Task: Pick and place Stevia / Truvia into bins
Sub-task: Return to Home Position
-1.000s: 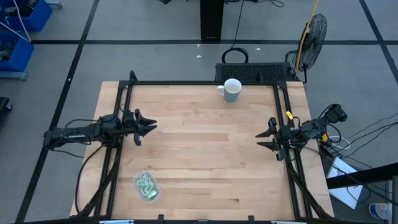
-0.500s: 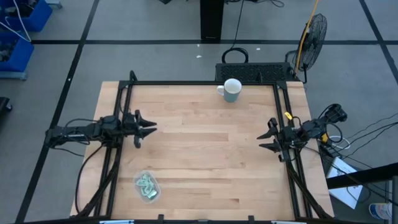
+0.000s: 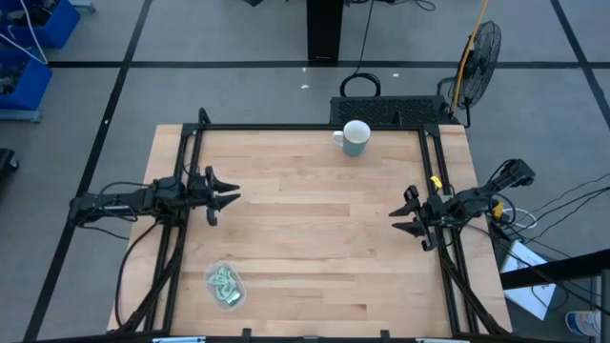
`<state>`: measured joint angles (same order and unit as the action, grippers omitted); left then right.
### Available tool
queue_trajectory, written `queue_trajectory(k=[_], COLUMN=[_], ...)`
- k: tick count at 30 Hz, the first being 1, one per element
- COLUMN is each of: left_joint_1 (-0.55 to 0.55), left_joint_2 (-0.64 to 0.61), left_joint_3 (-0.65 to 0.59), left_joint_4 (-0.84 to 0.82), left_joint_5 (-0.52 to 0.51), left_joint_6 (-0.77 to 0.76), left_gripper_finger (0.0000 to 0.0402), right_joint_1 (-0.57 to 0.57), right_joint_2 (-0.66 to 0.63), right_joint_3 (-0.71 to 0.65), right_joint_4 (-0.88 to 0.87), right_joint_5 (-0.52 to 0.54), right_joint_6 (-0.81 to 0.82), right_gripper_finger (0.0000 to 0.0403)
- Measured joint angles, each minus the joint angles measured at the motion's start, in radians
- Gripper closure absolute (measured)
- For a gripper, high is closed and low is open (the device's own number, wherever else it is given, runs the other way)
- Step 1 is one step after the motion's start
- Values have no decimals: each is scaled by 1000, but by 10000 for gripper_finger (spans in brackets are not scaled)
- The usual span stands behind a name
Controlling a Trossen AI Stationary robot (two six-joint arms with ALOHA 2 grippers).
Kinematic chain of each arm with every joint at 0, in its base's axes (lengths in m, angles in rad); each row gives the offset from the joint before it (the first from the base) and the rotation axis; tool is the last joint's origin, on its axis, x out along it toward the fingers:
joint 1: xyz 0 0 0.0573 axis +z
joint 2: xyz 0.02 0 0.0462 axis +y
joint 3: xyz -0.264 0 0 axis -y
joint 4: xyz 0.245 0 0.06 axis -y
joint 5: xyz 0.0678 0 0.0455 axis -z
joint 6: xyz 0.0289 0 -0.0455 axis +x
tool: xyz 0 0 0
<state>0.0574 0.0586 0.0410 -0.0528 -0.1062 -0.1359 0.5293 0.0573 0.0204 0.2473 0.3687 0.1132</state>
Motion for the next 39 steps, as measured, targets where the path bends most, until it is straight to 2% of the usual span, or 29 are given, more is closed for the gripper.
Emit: queue_trajectory(k=[5,8,15,19,39], left_joint_1=[0,0,0,0,0], left_joint_2=[0,0,0,0,0], left_joint_3=[0,0,0,0,0], left_joint_4=[-1,-2,3,6,10], left_joint_5=[0,0,0,-2,-2], left_joint_6=[-20,21,0,-5,-6], left_gripper_finger=[270,270,270,270,270], right_joint_1=[0,0,0,1,1], right_joint_2=[2,3,5,18,22], right_joint_3=[-1,-2,-3,-3,-5], right_joint_4=[-15,-42,-171,-177,-131], right_joint_5=[-3,-4,-8,-36,-32], right_joint_6=[3,-22,40,47,58], right_gripper_finger=[271,271,271,271,271])
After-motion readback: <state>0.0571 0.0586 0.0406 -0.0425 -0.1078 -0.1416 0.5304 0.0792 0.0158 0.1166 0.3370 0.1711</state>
